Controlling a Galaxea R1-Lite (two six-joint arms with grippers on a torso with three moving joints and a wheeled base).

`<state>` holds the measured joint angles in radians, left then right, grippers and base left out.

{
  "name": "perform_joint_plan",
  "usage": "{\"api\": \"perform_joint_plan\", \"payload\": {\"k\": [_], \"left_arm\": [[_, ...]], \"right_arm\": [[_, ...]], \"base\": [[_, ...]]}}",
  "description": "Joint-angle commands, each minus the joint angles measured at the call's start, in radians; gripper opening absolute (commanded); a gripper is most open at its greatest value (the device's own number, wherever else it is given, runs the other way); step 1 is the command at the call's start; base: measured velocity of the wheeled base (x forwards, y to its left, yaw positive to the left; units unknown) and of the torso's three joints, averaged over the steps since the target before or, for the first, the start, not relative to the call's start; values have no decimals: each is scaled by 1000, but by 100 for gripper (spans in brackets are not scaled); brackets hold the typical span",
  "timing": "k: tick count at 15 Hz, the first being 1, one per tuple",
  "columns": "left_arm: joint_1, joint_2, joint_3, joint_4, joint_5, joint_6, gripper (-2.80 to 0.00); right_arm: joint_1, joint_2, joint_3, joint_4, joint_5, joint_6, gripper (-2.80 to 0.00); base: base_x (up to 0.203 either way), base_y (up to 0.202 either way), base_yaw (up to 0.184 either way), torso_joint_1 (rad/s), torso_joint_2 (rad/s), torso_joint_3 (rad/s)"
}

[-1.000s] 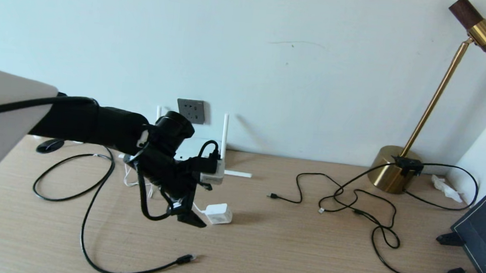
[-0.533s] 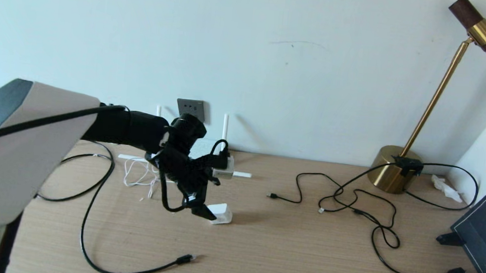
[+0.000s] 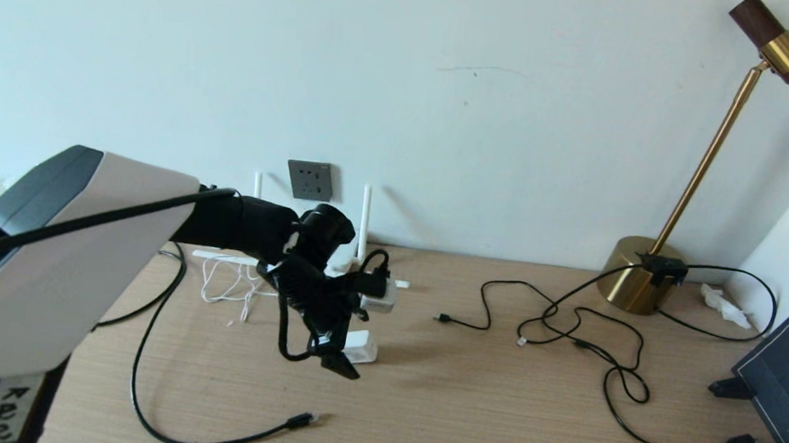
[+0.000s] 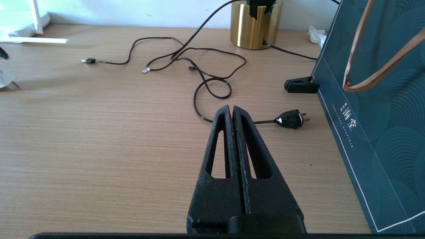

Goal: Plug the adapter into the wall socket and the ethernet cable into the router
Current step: Pick up plug

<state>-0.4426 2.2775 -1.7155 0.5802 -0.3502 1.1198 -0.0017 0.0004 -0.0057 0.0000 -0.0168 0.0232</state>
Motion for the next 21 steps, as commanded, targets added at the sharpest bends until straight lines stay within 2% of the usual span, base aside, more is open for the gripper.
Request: {"api": "perform_joint_plan", "payload": {"k": [1, 7, 8, 17, 21], "left_arm": [[-13, 21, -10, 4, 21, 6, 0], [-12, 43, -29, 10, 22, 5, 0], [-13, 51, -42, 10, 21, 5, -280], [-13, 54, -61, 32, 23, 8, -280], [-12, -6, -19, 46, 28, 8, -280]], "right_arm": [[0, 0, 0, 0, 0, 0, -280], [0, 0, 0, 0, 0, 0, -280], [0, 0, 0, 0, 0, 0, -280], [0, 0, 0, 0, 0, 0, -280], [0, 0, 0, 0, 0, 0, -280]], "base": [[0, 0, 0, 0, 0, 0], [0, 0, 0, 0, 0, 0], [0, 0, 0, 0, 0, 0], [0, 0, 0, 0, 0, 0], [0, 0, 0, 0, 0, 0]]}}
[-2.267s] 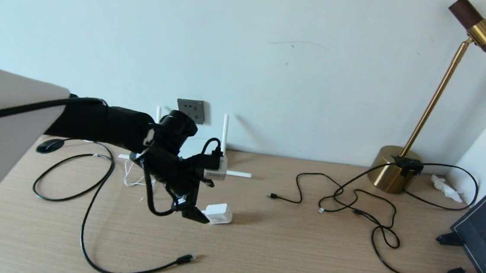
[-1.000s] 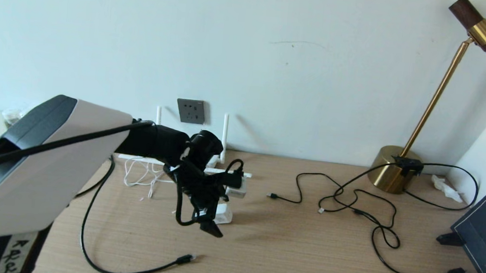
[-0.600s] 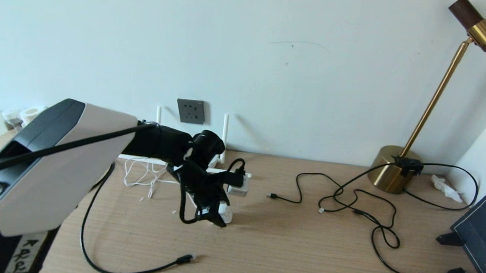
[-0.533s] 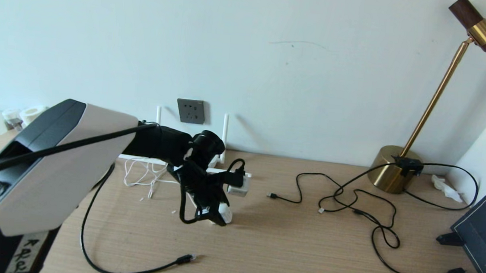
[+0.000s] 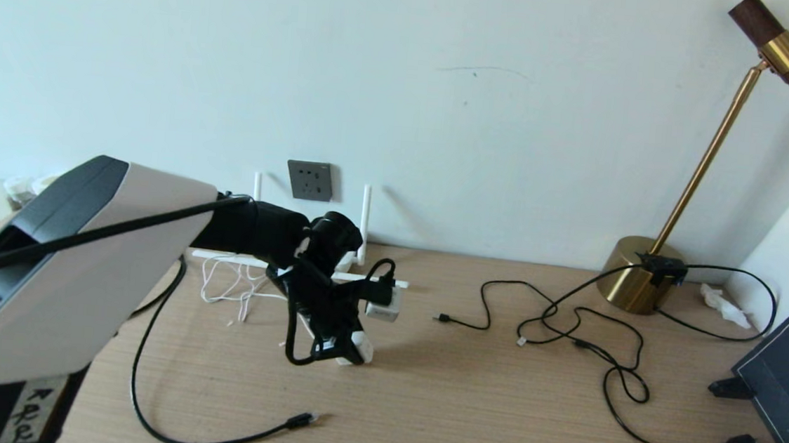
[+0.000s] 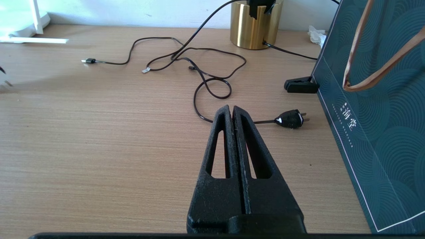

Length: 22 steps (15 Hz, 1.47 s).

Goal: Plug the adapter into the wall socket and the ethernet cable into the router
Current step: Pick up plug, then align plug and socket

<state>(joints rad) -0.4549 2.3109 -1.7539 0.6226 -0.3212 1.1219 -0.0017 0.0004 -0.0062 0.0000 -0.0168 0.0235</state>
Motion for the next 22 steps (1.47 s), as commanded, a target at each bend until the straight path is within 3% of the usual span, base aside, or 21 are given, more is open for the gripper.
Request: {"api": "perform_joint_plan", "payload": {"k": [1, 4, 7, 9, 14, 16, 20, 22], "left_arm": [[3, -68, 46, 3, 0, 6, -280], [16, -166, 138, 3, -14, 1, -280], [99, -251, 225, 4, -227, -25, -280], [153, -359, 339, 19, -326, -30, -280], [310, -583, 585, 186, -599, -49, -280], [341, -630, 670, 198, -683, -49, -280], [368, -700, 822, 187, -787, -47, -280], [433, -725, 860, 181, -841, -48, -280]], "right_arm": [[0, 0, 0, 0, 0, -1, -280], [0, 0, 0, 0, 0, -1, -280], [0, 0, 0, 0, 0, -1, -280], [0, 0, 0, 0, 0, 1, -280], [0, 0, 0, 0, 0, -1, -280], [0, 0, 0, 0, 0, -1, -280], [0, 0, 0, 0, 0, -1, -280], [0, 0, 0, 0, 0, -1, -280]], "base": [[0, 0, 0, 0, 0, 0], [0, 0, 0, 0, 0, 0], [0, 0, 0, 0, 0, 0], [0, 0, 0, 0, 0, 0], [0, 0, 0, 0, 0, 0], [0, 0, 0, 0, 0, 0], [0, 0, 0, 0, 0, 0], [0, 0, 0, 0, 0, 0]]}}
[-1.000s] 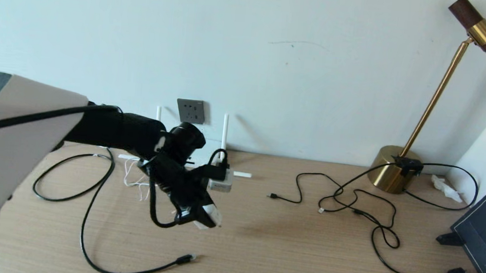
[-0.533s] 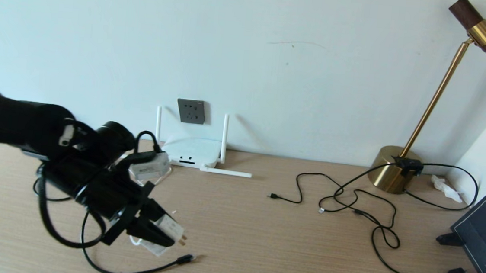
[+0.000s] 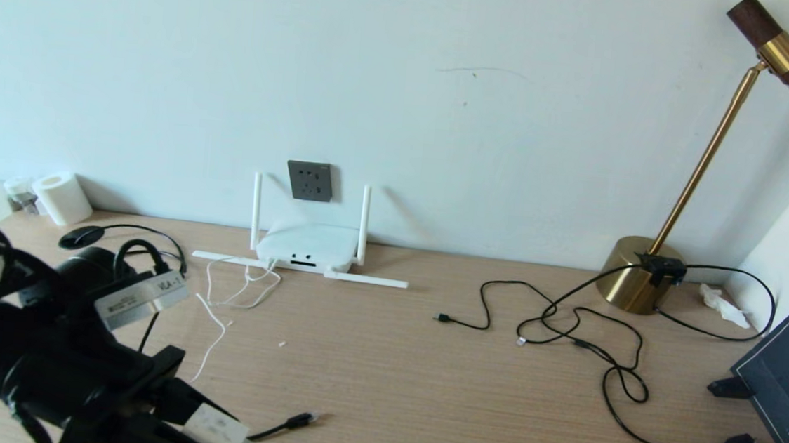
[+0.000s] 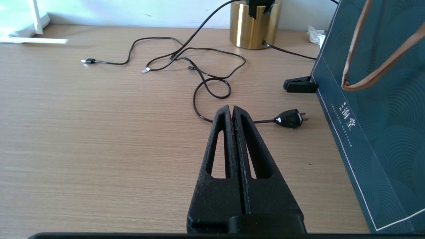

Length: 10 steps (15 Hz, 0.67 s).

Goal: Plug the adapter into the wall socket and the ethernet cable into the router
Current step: Align plug and socket

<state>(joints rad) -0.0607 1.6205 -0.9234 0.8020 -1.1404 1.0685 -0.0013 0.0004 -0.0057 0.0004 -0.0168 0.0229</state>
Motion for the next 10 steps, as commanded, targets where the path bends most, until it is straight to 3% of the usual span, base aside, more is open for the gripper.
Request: {"api": "perform_joint_plan", "payload": {"k": [1, 6, 8, 10], "left_arm": [[98, -49, 44, -4, -35, 5, -280], [434, -230, 112, -11, -54, 5, -280], [498, -314, 132, 27, -56, 1, -280], [504, -300, 82, 44, -51, -55, -280]], "right_arm": [[0, 0, 0, 0, 0, 0, -280], [0, 0, 0, 0, 0, 0, -280], [0, 0, 0, 0, 0, 0, -280], [0, 0, 0, 0, 0, 0, -280]], "base": [[0, 0, 0, 0, 0, 0], [0, 0, 0, 0, 0, 0], [0, 0, 0, 0, 0, 0], [0, 0, 0, 0, 0, 0]]}}
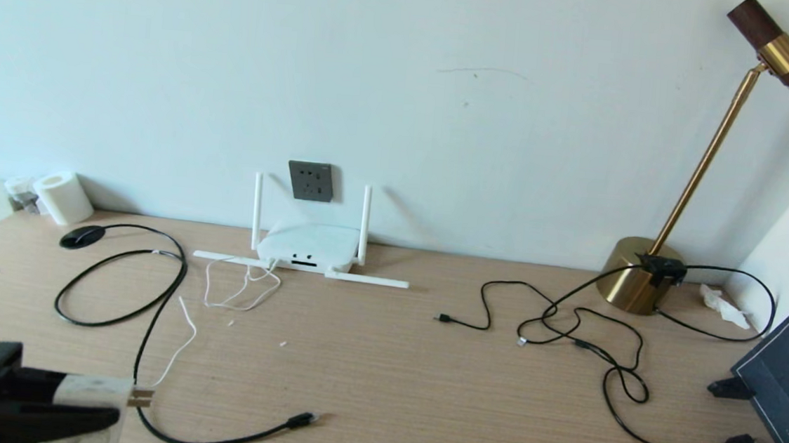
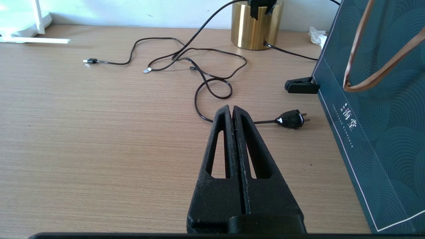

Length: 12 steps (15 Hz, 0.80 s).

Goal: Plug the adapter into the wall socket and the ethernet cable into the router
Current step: Align plug and socket

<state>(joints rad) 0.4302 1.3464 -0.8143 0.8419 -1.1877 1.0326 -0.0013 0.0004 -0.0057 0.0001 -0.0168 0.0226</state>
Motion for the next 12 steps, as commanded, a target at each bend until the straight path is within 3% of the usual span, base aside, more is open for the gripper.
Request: {"api": "perform_joint_plan", "payload": {"k": [1, 5, 7, 10, 12], "left_arm": [[13, 9, -69, 2, 6, -55, -280], [31, 115, -301, 1, 37, -174, -280], [42, 189, -430, 2, 19, -283, -280], [52, 251, -535, 4, -219, -537, -280], [32, 296, -550, 4, -277, -573, -280]], "right_arm": [[0, 0, 0, 0, 0, 0, -280], [0, 0, 0, 0, 0, 1, -280], [0, 0, 0, 0, 0, 0, -280], [0, 0, 0, 0, 0, 0, -280], [0, 0, 0, 0, 0, 0, -280]], "base": [[0, 0, 0, 0, 0, 0], [0, 0, 0, 0, 0, 0], [0, 0, 0, 0, 0, 0], [0, 0, 0, 0, 0, 0], [0, 0, 0, 0, 0, 0]]}}
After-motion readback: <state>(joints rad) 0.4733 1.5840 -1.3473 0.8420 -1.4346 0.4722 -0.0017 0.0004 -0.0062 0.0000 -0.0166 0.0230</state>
